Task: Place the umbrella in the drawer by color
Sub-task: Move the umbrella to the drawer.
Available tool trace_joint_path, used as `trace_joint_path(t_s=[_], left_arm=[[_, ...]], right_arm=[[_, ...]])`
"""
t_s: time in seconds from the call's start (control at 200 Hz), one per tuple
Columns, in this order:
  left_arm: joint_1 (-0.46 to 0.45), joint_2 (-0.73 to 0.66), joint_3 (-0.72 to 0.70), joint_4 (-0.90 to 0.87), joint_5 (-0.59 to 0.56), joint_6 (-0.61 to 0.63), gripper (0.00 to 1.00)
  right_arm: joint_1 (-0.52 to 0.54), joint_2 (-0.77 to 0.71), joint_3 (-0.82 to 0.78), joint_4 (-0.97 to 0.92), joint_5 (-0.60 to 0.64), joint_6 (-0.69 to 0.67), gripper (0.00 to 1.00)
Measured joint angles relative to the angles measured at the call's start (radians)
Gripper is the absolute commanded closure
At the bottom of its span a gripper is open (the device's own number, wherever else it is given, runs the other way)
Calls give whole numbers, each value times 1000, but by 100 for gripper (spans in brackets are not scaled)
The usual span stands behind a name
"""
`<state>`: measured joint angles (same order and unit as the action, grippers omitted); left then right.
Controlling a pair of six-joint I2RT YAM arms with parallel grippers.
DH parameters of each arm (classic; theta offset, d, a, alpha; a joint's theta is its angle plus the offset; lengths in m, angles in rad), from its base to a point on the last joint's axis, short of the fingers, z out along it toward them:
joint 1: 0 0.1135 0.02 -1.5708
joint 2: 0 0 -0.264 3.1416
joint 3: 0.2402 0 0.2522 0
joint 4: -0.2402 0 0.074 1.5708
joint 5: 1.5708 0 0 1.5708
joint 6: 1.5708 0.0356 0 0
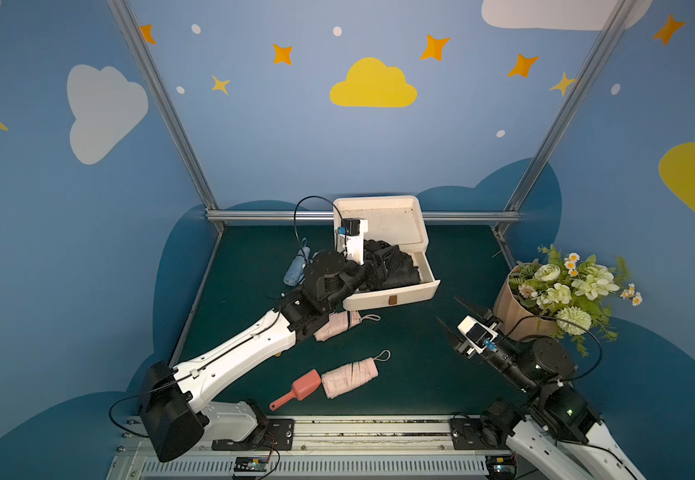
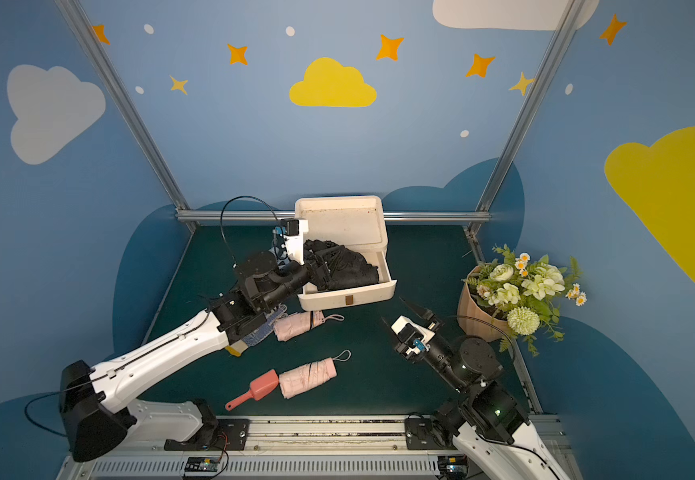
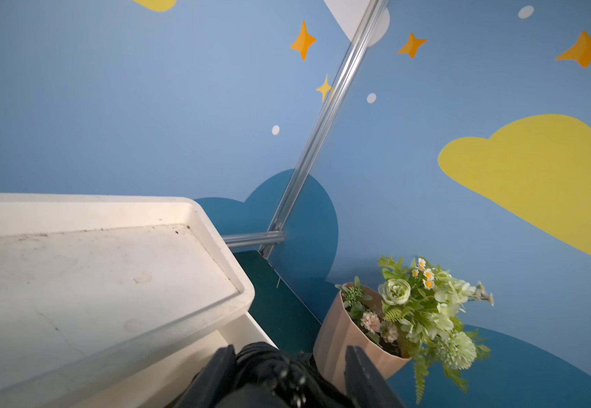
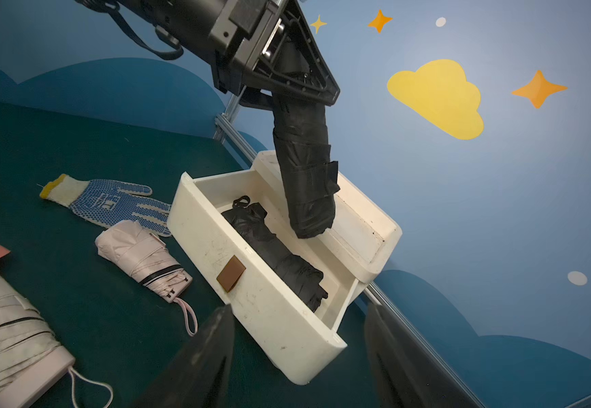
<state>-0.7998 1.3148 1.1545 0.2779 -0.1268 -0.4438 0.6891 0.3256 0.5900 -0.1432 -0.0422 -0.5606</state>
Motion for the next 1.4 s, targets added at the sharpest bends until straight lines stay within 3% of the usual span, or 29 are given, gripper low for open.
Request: trace_joint_path(t_s=[0.536,0.831,1.021,1.402], left_arm=[[17,153,8,-8,79,-73,94],[37,187,12,4,-23,146,94],[59,191,9,14,22,220,93],[64,186,-6,50,121,94,92]], right_arm=[[0,-5,-18,-4,18,-14,34],[0,-11,-23,-5,19,-24,32],[0,-12,-29,-6,18,-24,32],[0,-11,-35,-9,15,-24,31]])
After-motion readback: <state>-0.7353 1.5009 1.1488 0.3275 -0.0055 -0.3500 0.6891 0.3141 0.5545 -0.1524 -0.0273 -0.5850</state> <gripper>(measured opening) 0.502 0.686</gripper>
